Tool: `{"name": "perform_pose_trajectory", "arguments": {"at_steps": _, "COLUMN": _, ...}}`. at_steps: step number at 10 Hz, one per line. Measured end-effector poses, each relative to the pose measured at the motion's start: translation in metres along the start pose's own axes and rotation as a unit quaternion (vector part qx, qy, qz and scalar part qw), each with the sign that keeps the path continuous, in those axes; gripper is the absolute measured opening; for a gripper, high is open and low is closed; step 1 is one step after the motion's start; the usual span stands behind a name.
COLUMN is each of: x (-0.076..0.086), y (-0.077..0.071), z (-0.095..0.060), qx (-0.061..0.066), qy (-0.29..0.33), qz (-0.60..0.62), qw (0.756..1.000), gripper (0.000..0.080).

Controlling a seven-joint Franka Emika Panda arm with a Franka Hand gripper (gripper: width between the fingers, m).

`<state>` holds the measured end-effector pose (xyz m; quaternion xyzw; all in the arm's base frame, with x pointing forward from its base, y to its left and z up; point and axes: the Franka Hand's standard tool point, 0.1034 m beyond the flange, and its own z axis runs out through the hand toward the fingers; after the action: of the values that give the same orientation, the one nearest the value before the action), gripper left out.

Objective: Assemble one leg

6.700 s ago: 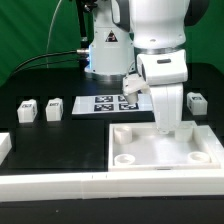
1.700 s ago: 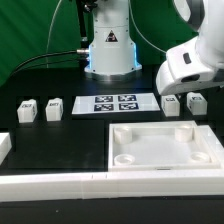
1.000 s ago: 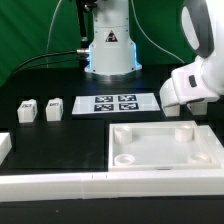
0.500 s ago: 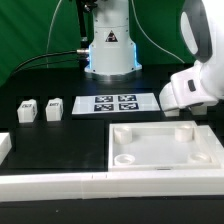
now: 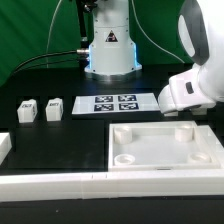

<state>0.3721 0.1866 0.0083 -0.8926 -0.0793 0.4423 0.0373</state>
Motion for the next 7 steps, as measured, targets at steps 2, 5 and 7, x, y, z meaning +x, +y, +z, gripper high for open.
{"name": "perform_pose_trajectory", "arguments": {"at_steps": 2, "x": 0.0, "y": -0.0001, "z": 0.0, "qx": 0.0, "qy": 0.0, "qz": 0.0, "qw": 1.0, "gripper": 0.0291}}
{"name": "perform_pose_trajectory", "arguments": {"at_steps": 5, "x": 0.0, "y": -0.0001, "z": 0.0, "qx": 0.0, "qy": 0.0, "qz": 0.0, "qw": 1.0, "gripper": 0.0291}}
{"name": "perform_pose_trajectory", "arguments": {"at_steps": 7, "x": -0.0004, "y": 0.0, "z": -0.0005, "qx": 0.0, "qy": 0.0, "qz": 0.0, "qw": 1.0, "gripper": 0.0291}}
